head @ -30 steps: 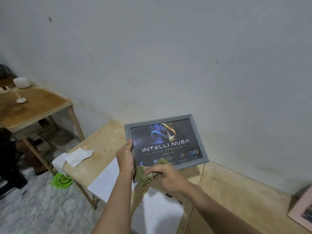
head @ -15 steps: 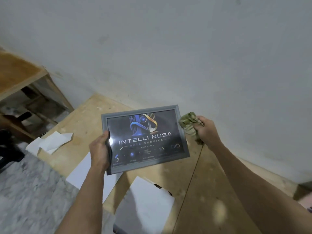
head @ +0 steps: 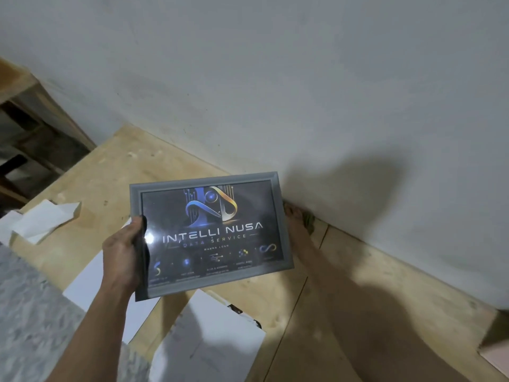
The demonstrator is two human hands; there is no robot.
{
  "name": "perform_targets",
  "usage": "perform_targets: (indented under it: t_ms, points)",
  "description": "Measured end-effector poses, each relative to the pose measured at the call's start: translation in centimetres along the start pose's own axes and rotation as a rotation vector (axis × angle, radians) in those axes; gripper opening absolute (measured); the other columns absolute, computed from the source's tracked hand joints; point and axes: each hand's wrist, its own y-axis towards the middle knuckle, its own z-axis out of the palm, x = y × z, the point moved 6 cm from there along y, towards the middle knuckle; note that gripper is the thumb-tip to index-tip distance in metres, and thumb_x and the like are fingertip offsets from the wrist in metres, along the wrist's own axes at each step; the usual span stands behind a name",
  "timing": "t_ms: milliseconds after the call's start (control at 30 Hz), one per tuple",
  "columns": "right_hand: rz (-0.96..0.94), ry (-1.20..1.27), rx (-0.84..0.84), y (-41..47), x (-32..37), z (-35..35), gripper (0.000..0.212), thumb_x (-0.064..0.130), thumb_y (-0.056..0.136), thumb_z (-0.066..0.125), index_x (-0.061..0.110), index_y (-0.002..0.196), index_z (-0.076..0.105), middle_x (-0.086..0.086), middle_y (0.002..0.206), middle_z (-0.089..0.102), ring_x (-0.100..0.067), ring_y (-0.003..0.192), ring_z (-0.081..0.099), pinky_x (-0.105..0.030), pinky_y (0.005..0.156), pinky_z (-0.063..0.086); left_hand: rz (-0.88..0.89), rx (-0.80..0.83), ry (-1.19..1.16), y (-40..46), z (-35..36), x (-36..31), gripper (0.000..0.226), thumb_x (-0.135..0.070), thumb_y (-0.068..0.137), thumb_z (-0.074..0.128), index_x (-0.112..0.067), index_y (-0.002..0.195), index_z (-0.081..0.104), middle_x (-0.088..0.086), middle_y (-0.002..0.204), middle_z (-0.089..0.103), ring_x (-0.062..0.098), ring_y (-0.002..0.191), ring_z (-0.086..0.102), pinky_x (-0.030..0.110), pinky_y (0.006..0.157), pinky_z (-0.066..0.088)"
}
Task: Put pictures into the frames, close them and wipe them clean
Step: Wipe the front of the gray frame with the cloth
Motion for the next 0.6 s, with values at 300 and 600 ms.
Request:
perform_targets:
  t_ms: [300,600]
  points:
    - [0.019,0.463,0.036,-10.1,5.1,-7.6,0.019,0.014,0.095,0.051,0.007,0.083,0.064,0.003,0.062,0.061,-0.013,0.057,0.055,-0.023,0.055,0.044,0.012,0.129,0.033,-4.4,2.3,-2.0,0.031,-0.032,0.086,0.067,-0.020,0.057,0.065,0.000,0.059,0.058,0.023,0.056,0.052,0.036,0.059,0.044]
    - [-0.034,0.410,-0.389,-24.7,3.6,-16.6,0.019,0.007,0.086,0.066,0.001,0.104,0.066,-0.011,0.087,0.072,-0.017,0.075,0.066,-0.028,0.067,0.051,0.311,0.494,0.157,-12.2,9.1,-5.4,0.010,-0.021,0.099,0.056,-0.014,0.096,0.062,-0.003,0.082,0.065,0.013,0.072,0.058,0.027,0.066,0.046]
